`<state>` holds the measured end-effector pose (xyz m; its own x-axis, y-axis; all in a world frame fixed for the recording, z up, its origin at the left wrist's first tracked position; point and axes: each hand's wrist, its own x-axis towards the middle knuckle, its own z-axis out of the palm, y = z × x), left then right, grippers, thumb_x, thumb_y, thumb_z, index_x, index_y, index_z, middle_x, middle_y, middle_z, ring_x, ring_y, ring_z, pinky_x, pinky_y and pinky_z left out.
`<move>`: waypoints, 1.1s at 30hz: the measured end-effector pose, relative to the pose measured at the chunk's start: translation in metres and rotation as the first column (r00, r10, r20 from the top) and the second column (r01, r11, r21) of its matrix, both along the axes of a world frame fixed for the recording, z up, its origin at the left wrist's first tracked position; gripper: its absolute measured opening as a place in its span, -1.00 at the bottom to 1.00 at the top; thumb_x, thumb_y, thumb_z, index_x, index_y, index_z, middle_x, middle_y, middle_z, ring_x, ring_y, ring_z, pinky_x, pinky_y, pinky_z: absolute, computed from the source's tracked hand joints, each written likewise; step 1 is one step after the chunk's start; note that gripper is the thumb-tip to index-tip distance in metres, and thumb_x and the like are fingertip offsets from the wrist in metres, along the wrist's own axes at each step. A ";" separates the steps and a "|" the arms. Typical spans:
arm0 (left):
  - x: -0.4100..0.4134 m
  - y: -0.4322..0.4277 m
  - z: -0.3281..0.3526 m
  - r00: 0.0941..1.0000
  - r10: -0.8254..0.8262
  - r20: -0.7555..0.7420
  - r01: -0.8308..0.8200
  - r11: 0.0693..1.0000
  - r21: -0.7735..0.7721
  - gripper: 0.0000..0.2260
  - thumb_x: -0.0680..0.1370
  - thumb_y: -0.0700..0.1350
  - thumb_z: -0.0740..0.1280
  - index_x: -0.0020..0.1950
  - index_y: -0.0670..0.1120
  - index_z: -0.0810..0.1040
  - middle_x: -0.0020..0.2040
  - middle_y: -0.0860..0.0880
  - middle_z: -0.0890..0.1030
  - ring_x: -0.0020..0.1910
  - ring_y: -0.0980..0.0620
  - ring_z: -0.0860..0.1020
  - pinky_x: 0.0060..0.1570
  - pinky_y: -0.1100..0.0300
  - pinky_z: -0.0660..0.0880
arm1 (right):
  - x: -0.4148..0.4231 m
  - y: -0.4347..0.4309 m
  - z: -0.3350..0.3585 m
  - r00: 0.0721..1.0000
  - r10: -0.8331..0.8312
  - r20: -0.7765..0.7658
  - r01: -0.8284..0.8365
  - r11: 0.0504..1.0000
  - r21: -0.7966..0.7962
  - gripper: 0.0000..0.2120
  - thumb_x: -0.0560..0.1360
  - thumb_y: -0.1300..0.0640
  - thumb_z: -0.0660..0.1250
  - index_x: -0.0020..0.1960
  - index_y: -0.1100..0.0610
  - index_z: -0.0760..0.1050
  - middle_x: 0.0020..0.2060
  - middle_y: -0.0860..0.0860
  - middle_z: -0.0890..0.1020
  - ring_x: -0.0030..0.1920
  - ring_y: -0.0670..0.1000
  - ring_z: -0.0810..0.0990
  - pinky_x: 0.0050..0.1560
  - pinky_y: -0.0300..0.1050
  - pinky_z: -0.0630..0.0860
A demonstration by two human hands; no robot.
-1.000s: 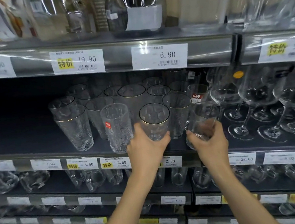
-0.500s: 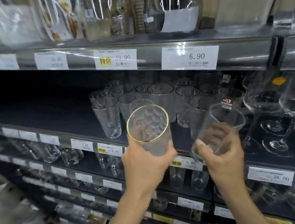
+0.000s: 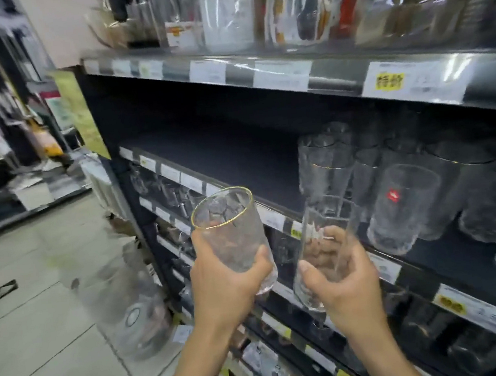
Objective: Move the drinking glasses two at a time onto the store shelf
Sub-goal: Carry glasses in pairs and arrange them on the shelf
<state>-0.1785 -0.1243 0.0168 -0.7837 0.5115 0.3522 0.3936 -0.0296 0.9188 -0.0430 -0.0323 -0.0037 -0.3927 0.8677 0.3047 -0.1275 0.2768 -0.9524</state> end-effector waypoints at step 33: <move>-0.484 0.093 0.022 0.924 -0.379 -0.048 0.367 0.916 -0.161 -0.59 0.36 0.16 0.47 0.10 0.14 0.38 0.00 0.11 0.63 -0.02 0.11 0.63 -0.02 0.05 0.62 | -0.442 0.071 0.032 0.949 -0.223 0.223 0.217 0.975 0.053 -0.63 0.39 0.09 0.55 0.13 -0.06 0.51 -0.17 -0.11 0.64 -0.21 -0.28 0.61 -0.44 -0.42 0.48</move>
<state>-0.6623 -0.0310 0.0393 -0.4996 0.8118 0.3023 0.4495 -0.0554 0.8916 -0.4850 0.0384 0.0281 -0.2545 0.9328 0.2553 0.1576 0.3005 -0.9407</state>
